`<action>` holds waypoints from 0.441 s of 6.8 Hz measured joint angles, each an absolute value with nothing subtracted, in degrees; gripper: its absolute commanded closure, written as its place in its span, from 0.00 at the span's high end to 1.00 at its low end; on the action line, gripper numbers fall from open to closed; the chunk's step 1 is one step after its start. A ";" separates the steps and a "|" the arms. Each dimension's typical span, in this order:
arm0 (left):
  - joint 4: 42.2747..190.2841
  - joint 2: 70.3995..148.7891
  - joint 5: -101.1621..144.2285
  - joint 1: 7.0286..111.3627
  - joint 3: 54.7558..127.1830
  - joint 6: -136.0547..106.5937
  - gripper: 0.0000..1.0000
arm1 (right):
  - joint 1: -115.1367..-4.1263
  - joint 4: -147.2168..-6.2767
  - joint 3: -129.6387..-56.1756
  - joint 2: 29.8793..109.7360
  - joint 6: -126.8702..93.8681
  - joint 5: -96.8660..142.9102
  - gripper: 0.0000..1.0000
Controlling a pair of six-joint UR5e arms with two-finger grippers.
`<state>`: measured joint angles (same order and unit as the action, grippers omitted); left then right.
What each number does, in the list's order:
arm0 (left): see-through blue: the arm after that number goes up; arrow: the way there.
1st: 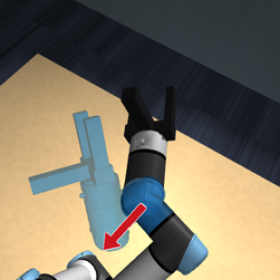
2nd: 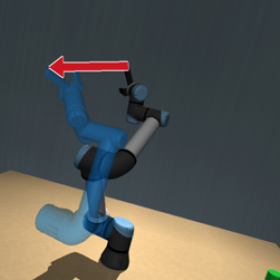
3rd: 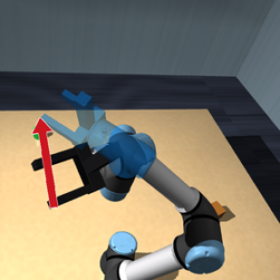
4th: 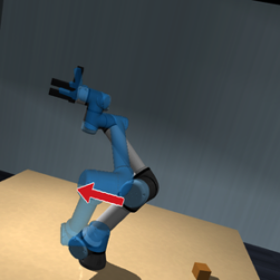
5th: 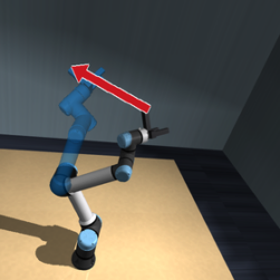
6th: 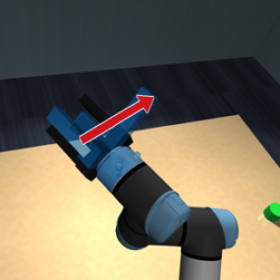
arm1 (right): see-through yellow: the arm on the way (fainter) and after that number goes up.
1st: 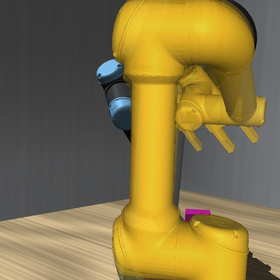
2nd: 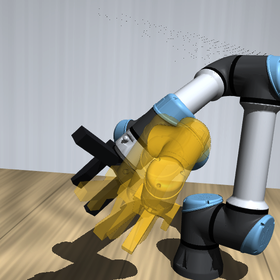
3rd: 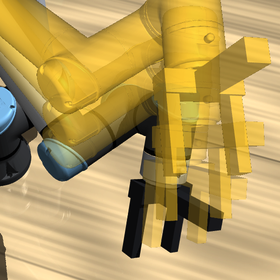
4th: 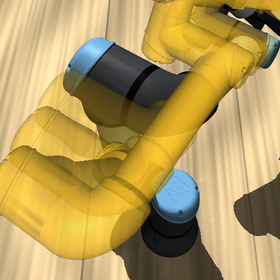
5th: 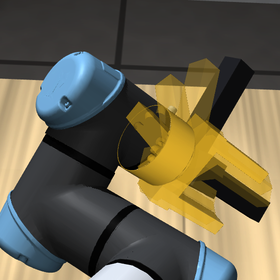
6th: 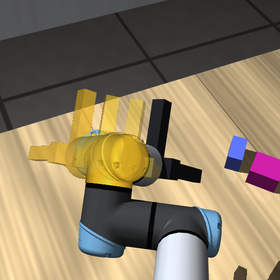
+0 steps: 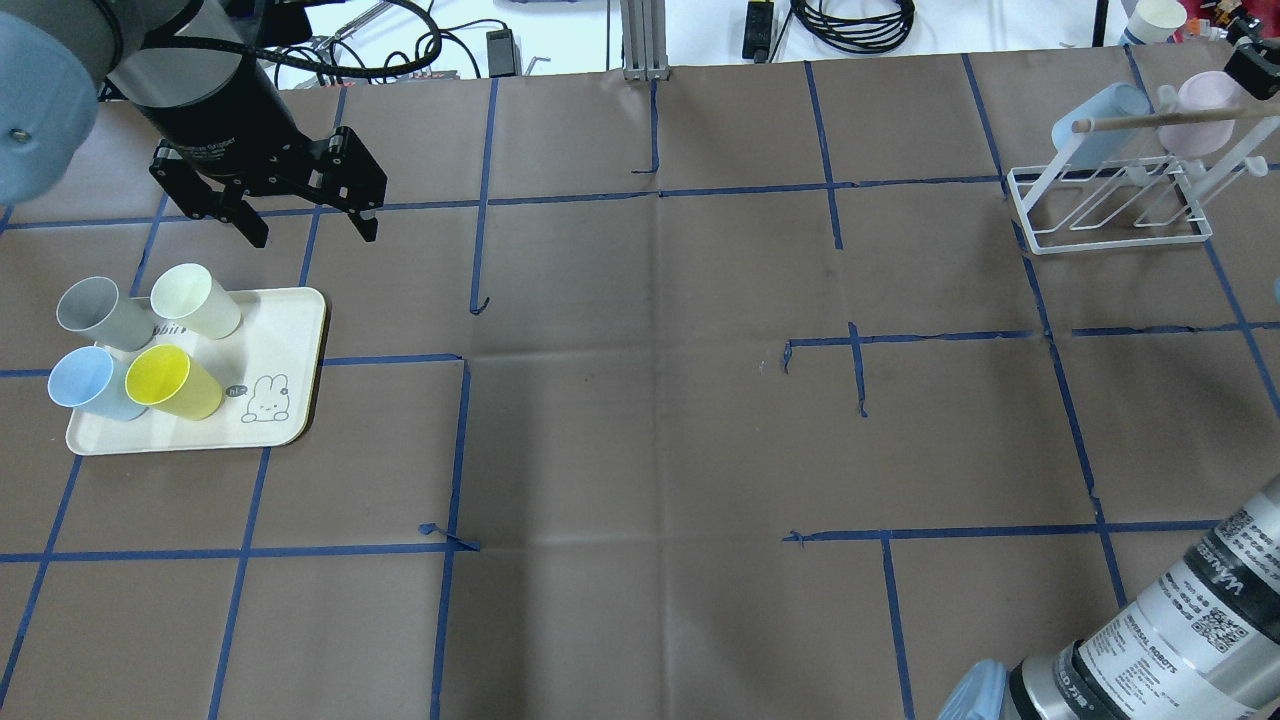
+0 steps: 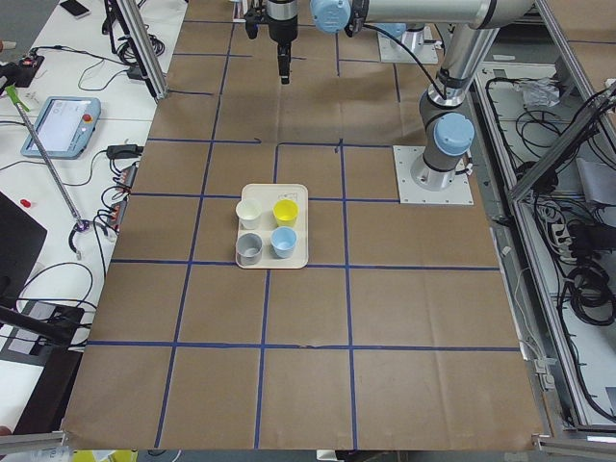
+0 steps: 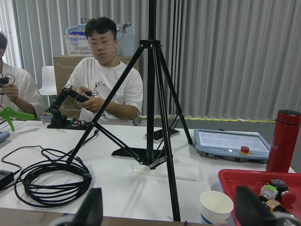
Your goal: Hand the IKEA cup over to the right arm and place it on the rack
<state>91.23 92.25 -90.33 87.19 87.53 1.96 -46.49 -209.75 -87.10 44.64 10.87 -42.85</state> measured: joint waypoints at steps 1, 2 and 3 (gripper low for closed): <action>91.23 92.27 -90.34 87.19 87.53 1.94 1.00 | -46.62 -206.42 -87.15 47.06 11.09 -43.10 1.00; 91.23 92.28 -90.35 87.19 87.54 1.94 1.00 | -46.78 -202.05 -87.11 49.67 11.53 -43.87 1.00; 91.23 92.28 -90.35 87.19 87.54 1.93 1.00 | -47.02 -195.44 -86.99 52.47 13.89 -45.02 1.00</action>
